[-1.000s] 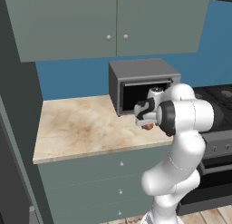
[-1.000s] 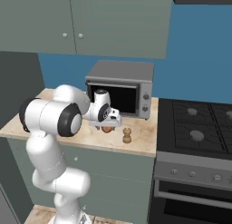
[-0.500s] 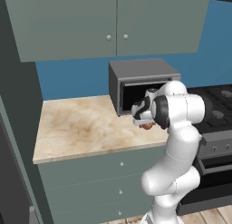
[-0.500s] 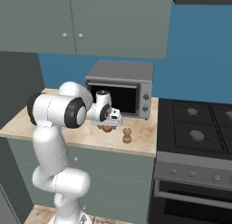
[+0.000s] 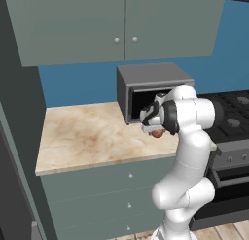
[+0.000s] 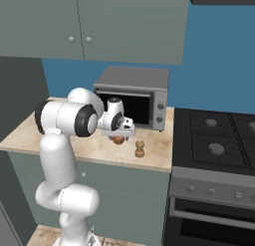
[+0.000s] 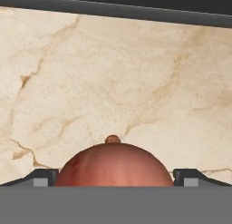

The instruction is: Place the corn and onion inside the fridge drawer. Close the drawer after placing the vegetables.

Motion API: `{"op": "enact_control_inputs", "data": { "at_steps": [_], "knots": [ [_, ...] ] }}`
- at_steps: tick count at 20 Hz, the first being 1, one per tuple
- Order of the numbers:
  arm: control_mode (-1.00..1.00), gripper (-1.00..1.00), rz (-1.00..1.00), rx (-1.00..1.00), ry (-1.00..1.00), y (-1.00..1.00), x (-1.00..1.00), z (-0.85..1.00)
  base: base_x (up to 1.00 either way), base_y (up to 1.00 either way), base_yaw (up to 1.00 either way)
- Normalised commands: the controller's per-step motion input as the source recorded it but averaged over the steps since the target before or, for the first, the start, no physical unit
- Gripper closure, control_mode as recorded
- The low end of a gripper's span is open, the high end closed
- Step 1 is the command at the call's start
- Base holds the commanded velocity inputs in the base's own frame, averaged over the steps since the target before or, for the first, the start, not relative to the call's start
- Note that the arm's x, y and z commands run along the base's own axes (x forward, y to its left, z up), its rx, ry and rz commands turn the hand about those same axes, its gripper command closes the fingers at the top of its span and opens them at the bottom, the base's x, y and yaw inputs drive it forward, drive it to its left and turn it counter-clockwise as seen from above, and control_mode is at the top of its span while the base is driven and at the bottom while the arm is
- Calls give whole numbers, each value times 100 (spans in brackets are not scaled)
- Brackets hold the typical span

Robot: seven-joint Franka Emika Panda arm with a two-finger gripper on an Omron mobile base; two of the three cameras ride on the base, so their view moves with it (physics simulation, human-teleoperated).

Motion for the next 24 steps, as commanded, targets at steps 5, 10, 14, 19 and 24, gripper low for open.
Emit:
{"op": "enact_control_inputs", "data": {
  "at_steps": [5, 10, 14, 19, 24],
  "knots": [
    [-100, -100, 0, 0, 0, 0, -32, -47, 0, 0, 0],
    [-100, -100, 0, 0, 0, 0, -24, -44, 0, 0, 0],
    [-100, 100, 0, 0, 0, 0, -42, -43, 0, 0, 0],
    [-100, 100, 0, 0, -5, 0, -61, -11, 0, 0, 0],
    [-100, 100, 0, 0, -20, 11, -57, 41, 0, 0, 0]
  ]
}}
